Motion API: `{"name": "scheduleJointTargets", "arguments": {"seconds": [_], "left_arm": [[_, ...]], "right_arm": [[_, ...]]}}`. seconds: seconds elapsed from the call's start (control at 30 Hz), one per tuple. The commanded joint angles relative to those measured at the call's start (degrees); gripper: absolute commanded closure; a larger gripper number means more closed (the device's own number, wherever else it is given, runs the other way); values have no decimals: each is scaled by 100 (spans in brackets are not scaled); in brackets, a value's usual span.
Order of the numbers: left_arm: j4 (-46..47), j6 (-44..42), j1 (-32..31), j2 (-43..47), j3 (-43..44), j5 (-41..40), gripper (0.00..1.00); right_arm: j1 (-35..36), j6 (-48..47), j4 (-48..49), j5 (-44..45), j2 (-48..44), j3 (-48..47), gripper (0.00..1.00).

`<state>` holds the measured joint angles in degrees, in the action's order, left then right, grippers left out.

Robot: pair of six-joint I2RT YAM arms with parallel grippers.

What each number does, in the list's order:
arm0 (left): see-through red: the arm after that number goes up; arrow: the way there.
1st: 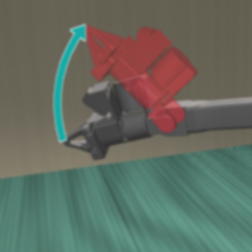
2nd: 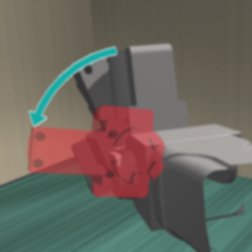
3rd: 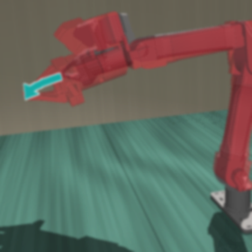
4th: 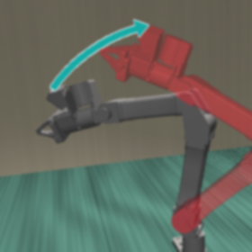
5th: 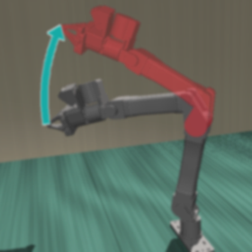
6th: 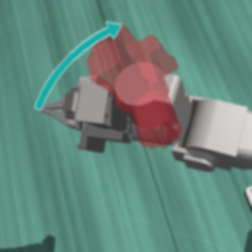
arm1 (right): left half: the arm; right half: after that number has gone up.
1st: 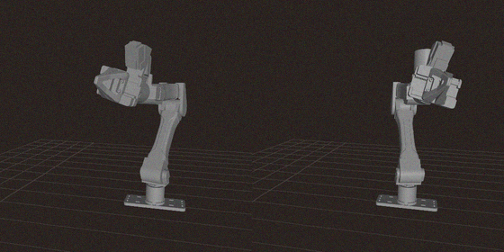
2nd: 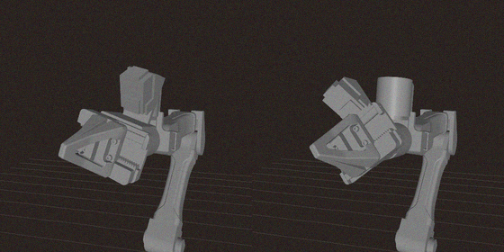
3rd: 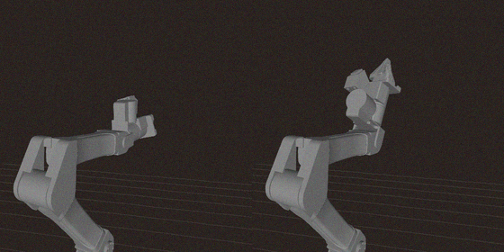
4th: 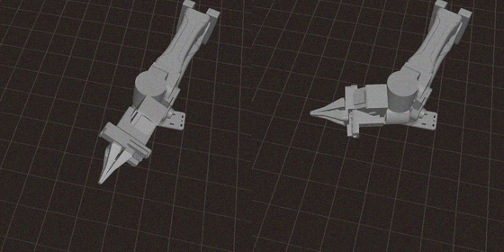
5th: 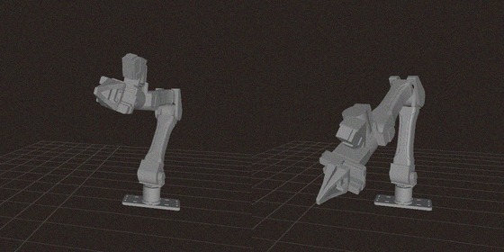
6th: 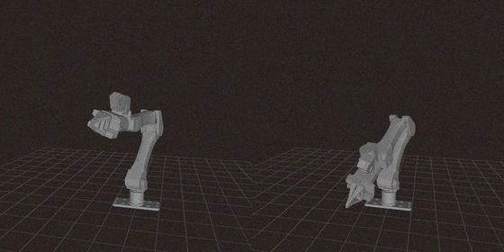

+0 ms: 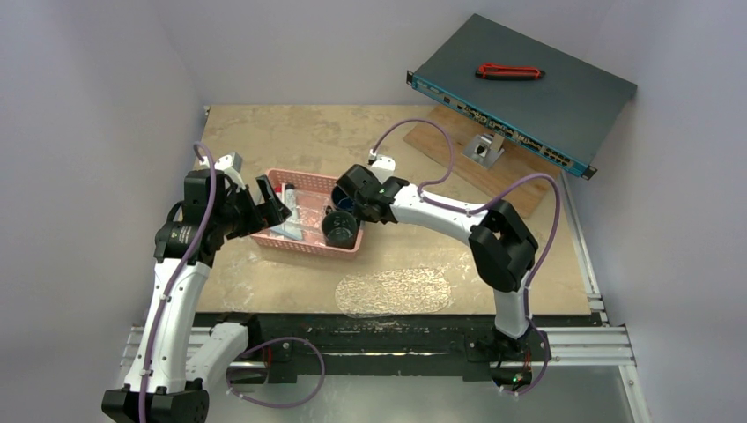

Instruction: Prepare toiletry sets of a toothbrush and toothpaste on the tray

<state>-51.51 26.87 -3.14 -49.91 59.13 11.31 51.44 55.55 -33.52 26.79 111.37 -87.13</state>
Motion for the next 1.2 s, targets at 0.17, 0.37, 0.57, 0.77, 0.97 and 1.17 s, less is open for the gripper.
{"name": "scheduleJointTargets", "arguments": {"seconds": [0.17,0.37,0.57,0.77,0.97,1.17], "left_arm": [[155,-24,-20,-10,0,-24,1],[157,-24,-24,-27,-7,-32,1],[153,-24,-23,-54,-6,-28,1],[160,-24,-21,-97,-5,-6,1],[155,-20,-21,-106,-16,2,1],[163,-24,-20,-107,-16,12,1]], "right_arm": [[-596,-331,132,36,-221,417,100],[-1041,-715,313,27,-418,794,100],[-1538,-1808,699,-446,-648,1111,100],[-1806,-2803,828,-522,-810,1286,100],[-2074,-3366,832,-532,-991,1514,100],[-2321,-3597,884,-593,-1333,1884,100]]}}
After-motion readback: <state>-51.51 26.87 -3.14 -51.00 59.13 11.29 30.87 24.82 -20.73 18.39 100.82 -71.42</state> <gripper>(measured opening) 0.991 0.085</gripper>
